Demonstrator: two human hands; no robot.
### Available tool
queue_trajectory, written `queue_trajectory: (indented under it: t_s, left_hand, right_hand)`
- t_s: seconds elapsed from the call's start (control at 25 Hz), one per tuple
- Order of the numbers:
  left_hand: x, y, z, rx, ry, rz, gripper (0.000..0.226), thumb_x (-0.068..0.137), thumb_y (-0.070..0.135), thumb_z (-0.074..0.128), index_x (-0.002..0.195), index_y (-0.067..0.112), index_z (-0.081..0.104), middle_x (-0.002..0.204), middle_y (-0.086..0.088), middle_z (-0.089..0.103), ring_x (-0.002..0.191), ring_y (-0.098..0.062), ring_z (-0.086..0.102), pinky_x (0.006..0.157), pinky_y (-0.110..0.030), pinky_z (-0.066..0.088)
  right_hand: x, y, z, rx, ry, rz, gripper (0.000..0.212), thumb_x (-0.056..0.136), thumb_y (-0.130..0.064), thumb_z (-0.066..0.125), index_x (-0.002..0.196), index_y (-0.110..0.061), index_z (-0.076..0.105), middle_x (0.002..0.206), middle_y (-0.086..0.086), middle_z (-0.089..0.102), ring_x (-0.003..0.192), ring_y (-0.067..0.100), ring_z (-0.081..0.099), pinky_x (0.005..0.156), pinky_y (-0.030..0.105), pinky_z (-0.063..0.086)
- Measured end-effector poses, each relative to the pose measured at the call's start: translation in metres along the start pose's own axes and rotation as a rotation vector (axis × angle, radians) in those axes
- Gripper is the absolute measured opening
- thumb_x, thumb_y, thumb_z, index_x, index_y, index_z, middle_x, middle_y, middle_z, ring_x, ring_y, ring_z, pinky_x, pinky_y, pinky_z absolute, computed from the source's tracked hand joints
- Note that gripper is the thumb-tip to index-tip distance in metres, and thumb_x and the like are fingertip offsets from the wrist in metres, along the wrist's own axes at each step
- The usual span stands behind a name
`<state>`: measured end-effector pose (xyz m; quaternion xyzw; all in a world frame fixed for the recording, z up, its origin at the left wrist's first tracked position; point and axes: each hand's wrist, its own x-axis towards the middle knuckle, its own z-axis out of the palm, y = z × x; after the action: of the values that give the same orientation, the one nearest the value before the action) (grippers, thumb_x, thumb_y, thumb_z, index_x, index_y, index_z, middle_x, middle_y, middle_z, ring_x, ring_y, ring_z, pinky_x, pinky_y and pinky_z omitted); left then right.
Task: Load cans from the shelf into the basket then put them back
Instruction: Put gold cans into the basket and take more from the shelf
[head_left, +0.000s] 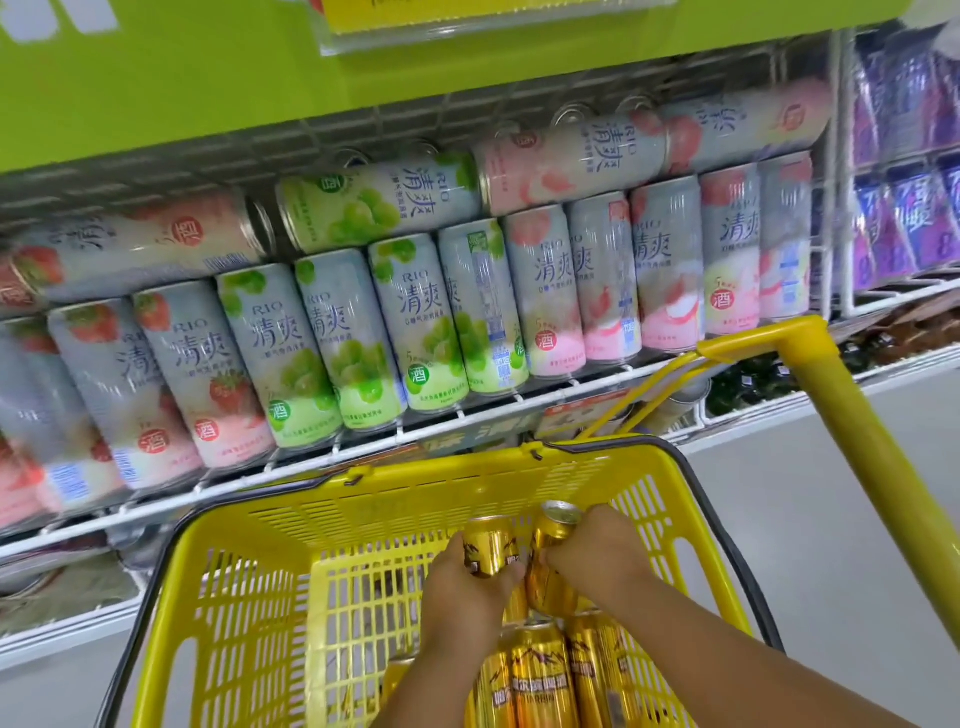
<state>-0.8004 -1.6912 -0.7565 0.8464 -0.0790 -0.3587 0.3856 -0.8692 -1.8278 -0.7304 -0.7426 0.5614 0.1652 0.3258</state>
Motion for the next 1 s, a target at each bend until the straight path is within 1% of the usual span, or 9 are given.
queue_trajectory:
  t_s: [0.12,0.24,0.28,0.36,0.48,0.64,0.76,0.92,1.0]
  left_hand:
    - [0.001,-0.003,-0.002,0.051,-0.012,-0.001,0.041,0.078,0.042,0.083,0.113,0.038,0.061,0.099,0.012,0.066,0.081,0.005,0.059,0.068,-0.019,0.050]
    - [0.005,-0.004,0.000,0.088,-0.063,-0.028,0.075,0.078,0.047,0.081,0.143,0.026,0.050,0.122,0.008,0.063,0.109,-0.011,0.061,0.087,-0.022,0.048]
    - [0.008,-0.007,0.003,0.062,-0.085,-0.050,0.072,0.079,0.043,0.081,0.141,0.023,0.051,0.117,0.010,0.063,0.108,-0.011,0.059,0.085,-0.020,0.042]
    - [0.011,-0.014,0.005,0.049,-0.118,-0.060,0.038,0.081,0.036,0.082,0.106,0.035,0.054,0.089,0.022,0.059,0.089,-0.004,0.055,0.080,-0.020,0.040]
    - [0.012,-0.023,0.010,0.027,-0.083,-0.061,0.028,0.076,0.035,0.086,0.092,0.033,0.063,0.086,0.015,0.070,0.087,-0.005,0.065,0.082,-0.032,0.053]
    - [0.008,-0.020,0.012,0.074,-0.096,-0.048,0.027,0.071,0.043,0.086,0.089,0.032,0.070,0.101,0.002,0.064,0.087,-0.010,0.063,0.076,-0.030,0.052]
    - [0.010,-0.023,0.012,0.104,-0.128,-0.070,0.025,0.072,0.044,0.084,0.089,0.033,0.069,0.101,-0.002,0.067,0.081,-0.008,0.065,0.070,-0.027,0.054]
    - [0.006,-0.024,0.011,0.078,-0.134,-0.054,0.025,0.077,0.040,0.082,0.092,0.032,0.063,0.095,0.007,0.063,0.079,-0.001,0.061,0.063,-0.016,0.047]
    - [0.000,-0.019,0.009,0.042,-0.168,-0.077,0.027,0.083,0.035,0.080,0.084,0.039,0.053,0.089,0.020,0.057,0.080,0.005,0.057,0.065,-0.014,0.042]
  right_hand:
    - [0.002,-0.012,-0.009,-0.114,-0.076,0.030,0.030,0.076,-0.019,0.075,0.068,-0.018,0.047,0.071,-0.002,0.052,0.075,0.018,0.060,0.044,0.020,0.035]
    - [0.011,-0.031,-0.010,-0.244,-0.153,0.019,0.029,0.082,-0.023,0.072,0.067,-0.017,0.048,0.076,-0.002,0.053,0.088,0.018,0.064,0.061,0.025,0.046]
    - [0.015,-0.036,-0.007,-0.282,-0.175,0.010,0.027,0.085,-0.026,0.071,0.069,-0.015,0.051,0.084,0.000,0.058,0.096,0.019,0.066,0.067,0.026,0.047]
    - [0.022,-0.040,-0.001,-0.345,-0.214,-0.022,0.017,0.087,-0.032,0.069,0.089,-0.015,0.065,0.108,0.002,0.066,0.109,0.021,0.065,0.075,0.028,0.050]
    - [0.031,-0.035,0.005,-0.454,-0.266,-0.088,0.042,0.082,-0.041,0.072,0.122,-0.028,0.070,0.121,-0.002,0.067,0.109,0.019,0.065,0.075,0.028,0.052]
    - [0.035,-0.034,-0.004,-0.568,-0.332,-0.127,0.036,0.092,-0.031,0.065,0.125,-0.019,0.068,0.109,0.005,0.067,0.112,0.024,0.064,0.091,0.033,0.055]
    - [0.036,-0.031,0.005,-0.645,-0.310,-0.117,0.032,0.094,-0.023,0.061,0.124,-0.014,0.068,0.126,0.007,0.064,0.118,0.027,0.061,0.094,0.035,0.053]
    - [0.032,-0.021,0.018,-0.555,-0.194,-0.090,0.024,0.095,-0.013,0.057,0.117,-0.012,0.069,0.126,0.006,0.065,0.119,0.025,0.062,0.088,0.032,0.053]
    - [0.027,-0.016,0.015,-0.434,-0.161,-0.054,0.022,0.093,-0.020,0.064,0.114,-0.012,0.068,0.121,0.005,0.066,0.116,0.024,0.063,0.086,0.032,0.054]
